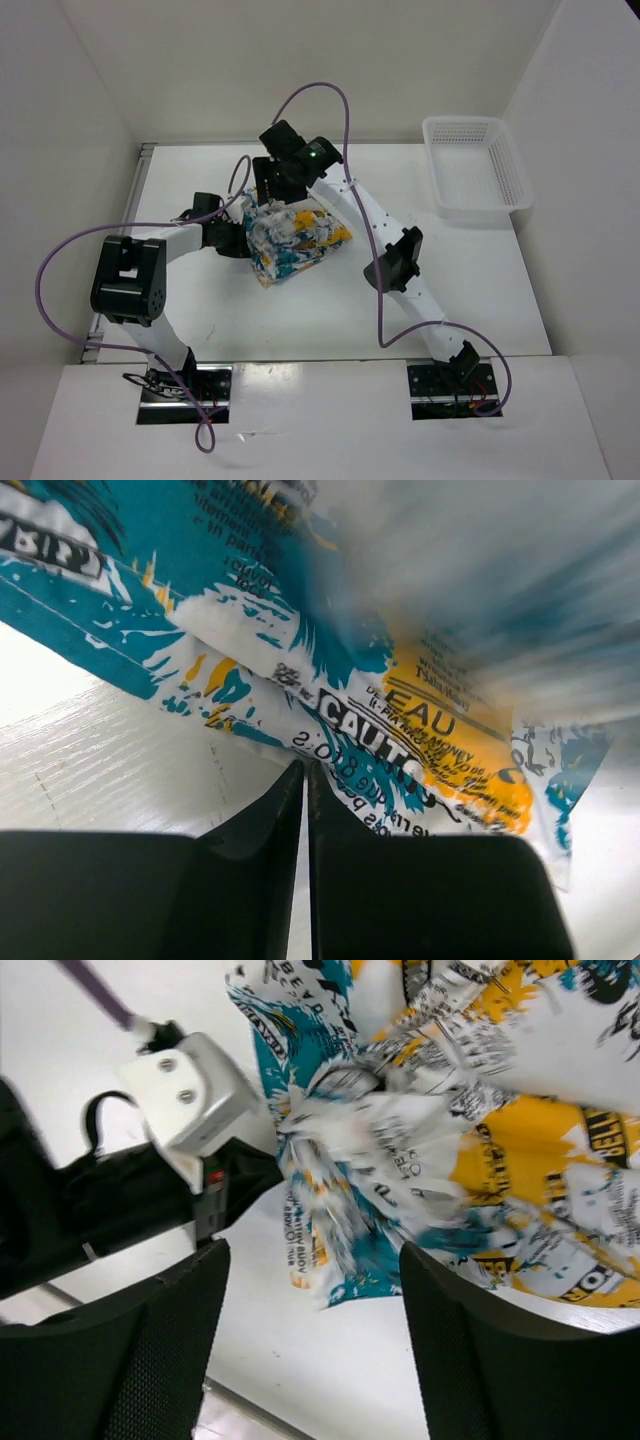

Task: Fold and stack the shorts
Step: Fold the shorts

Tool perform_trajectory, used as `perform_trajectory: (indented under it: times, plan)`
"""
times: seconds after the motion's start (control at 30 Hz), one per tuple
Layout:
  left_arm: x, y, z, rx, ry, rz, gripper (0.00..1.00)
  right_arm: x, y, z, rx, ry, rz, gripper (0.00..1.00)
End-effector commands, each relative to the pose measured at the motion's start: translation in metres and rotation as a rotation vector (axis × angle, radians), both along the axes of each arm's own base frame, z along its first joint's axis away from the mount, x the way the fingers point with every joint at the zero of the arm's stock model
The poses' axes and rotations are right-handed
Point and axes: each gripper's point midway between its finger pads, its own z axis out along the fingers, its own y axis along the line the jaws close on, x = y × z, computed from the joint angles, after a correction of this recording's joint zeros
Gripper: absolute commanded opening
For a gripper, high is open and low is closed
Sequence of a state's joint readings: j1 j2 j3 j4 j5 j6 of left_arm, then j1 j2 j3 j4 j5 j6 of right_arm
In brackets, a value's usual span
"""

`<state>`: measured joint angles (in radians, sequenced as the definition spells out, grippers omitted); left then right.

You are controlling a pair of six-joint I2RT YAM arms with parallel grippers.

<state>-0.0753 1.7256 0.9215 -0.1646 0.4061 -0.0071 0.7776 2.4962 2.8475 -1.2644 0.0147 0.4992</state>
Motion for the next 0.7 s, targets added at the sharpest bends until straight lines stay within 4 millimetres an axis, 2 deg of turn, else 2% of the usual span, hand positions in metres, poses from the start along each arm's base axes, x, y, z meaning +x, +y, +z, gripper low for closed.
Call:
perform_trajectory:
  times: [0.0,0.03,0.1,0.13,0.17,0.2,0.23,0.27,0.3,0.33,0.37,0.4,0.43,0.47,0.5,0.53,0.6,0.63,0.67]
  plan:
    - [-0.002,0.003,-0.005,0.003,0.027,0.003,0.11,0.001,0.014,0.043,0.106,-0.088,0.043,0.73]
    - [-0.001,0.007,-0.005,0.003,0.027,0.012,0.11,0.003,0.008,0.040,0.076,-0.096,0.019,0.65]
    - [0.000,0.007,-0.002,0.003,0.018,0.012,0.11,0.014,-0.010,0.050,0.070,-0.111,-0.056,0.55]
    - [0.000,0.007,-0.002,0.003,0.018,0.012,0.11,0.021,-0.021,0.044,0.043,-0.105,-0.085,0.49]
    - [-0.002,0.007,0.000,0.003,0.019,0.012,0.11,0.025,-0.033,0.047,0.023,-0.114,-0.129,0.34]
    - [-0.003,0.007,0.004,0.003,0.016,0.012,0.11,0.032,-0.044,0.042,-0.002,-0.108,-0.165,0.27]
    - [0.000,0.009,0.009,0.014,0.003,0.019,0.11,0.031,-0.049,0.054,0.006,-0.127,-0.187,0.19]
    - [-0.001,0.011,0.018,0.026,-0.010,0.027,0.11,0.036,-0.061,0.050,-0.029,-0.132,-0.221,0.10]
    - [0.005,0.014,0.030,0.024,-0.037,0.037,0.11,0.038,-0.073,0.065,-0.019,-0.150,-0.256,0.08]
    - [0.008,0.016,0.039,0.032,-0.058,0.043,0.11,0.037,-0.079,0.070,-0.026,-0.162,-0.268,0.08]
    - [0.008,0.020,0.048,0.032,-0.067,0.053,0.11,0.041,-0.094,0.067,-0.066,-0.167,-0.306,0.08]
    - [0.013,0.020,0.066,0.028,-0.118,0.054,0.11,0.039,-0.100,0.073,-0.070,-0.176,-0.327,0.08]
    - [0.017,0.017,0.081,0.012,-0.149,0.044,0.16,0.037,-0.115,0.091,-0.058,-0.200,-0.364,0.08]
    - [0.019,0.011,0.091,-0.018,-0.172,0.024,0.22,0.037,-0.128,0.084,-0.099,-0.187,-0.387,0.08]
    - [0.022,0.008,0.101,-0.035,-0.194,0.013,0.31,0.035,-0.139,0.088,-0.129,-0.208,-0.415,0.10]
    - [0.027,-0.002,0.113,-0.048,-0.223,-0.016,0.53,0.029,-0.154,0.090,-0.151,-0.205,-0.444,0.12]
    - [0.030,-0.013,0.113,-0.051,-0.215,-0.043,0.68,0.027,-0.166,0.095,-0.167,-0.245,-0.479,0.17]
    - [0.033,-0.018,0.113,-0.045,-0.217,-0.053,0.73,0.018,-0.174,0.062,-0.231,-0.192,-0.467,0.19]
    - [0.032,-0.027,0.104,-0.033,-0.186,-0.071,0.77,0.007,-0.187,0.084,-0.181,-0.233,-0.486,0.22]
